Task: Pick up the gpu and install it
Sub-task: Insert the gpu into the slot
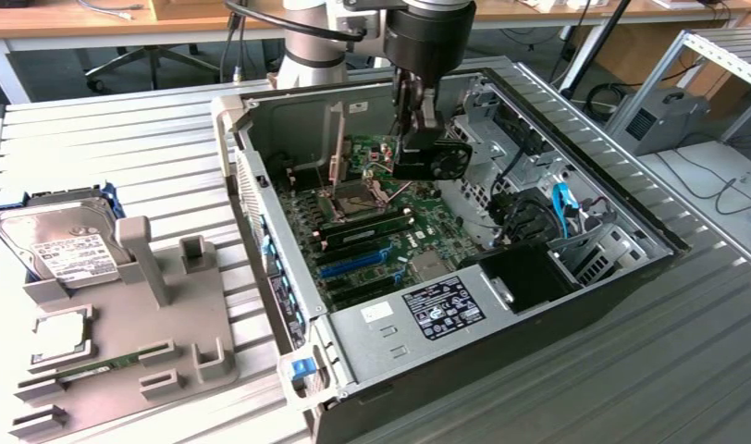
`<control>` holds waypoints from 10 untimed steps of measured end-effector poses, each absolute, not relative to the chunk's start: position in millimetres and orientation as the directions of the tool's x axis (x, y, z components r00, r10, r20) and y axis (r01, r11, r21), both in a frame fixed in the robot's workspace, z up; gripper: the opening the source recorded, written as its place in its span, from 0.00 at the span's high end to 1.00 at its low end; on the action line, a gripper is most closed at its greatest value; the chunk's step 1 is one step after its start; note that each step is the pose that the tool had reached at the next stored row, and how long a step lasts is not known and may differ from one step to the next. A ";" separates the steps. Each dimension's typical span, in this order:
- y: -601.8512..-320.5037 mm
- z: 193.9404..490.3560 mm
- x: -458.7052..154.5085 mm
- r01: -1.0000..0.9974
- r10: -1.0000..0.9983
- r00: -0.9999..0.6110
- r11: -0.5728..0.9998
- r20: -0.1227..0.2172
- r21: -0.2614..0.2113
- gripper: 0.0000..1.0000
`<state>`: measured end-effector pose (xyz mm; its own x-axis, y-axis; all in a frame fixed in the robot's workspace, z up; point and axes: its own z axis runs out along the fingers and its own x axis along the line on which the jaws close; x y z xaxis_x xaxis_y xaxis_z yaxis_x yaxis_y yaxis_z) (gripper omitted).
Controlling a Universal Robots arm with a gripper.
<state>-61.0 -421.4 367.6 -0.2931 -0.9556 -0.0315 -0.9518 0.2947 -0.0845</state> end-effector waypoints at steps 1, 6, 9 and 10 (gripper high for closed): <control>-421.4 367.6 -61.0 -0.953 -0.957 -0.289 0.291 -0.032 -0.084 0.71; -421.4 367.6 -61.0 -0.957 -0.961 -0.275 0.277 -0.031 -0.084 0.71; -421.4 367.6 -61.0 -0.960 -0.963 -0.266 0.268 -0.032 -0.084 0.71; -421.4 367.6 -61.0 -0.961 -0.964 -0.263 0.265 -0.032 -0.084 0.71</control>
<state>-61.0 -421.4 367.6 -0.2633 -0.9642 -0.0315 -0.9605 0.2651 -0.0845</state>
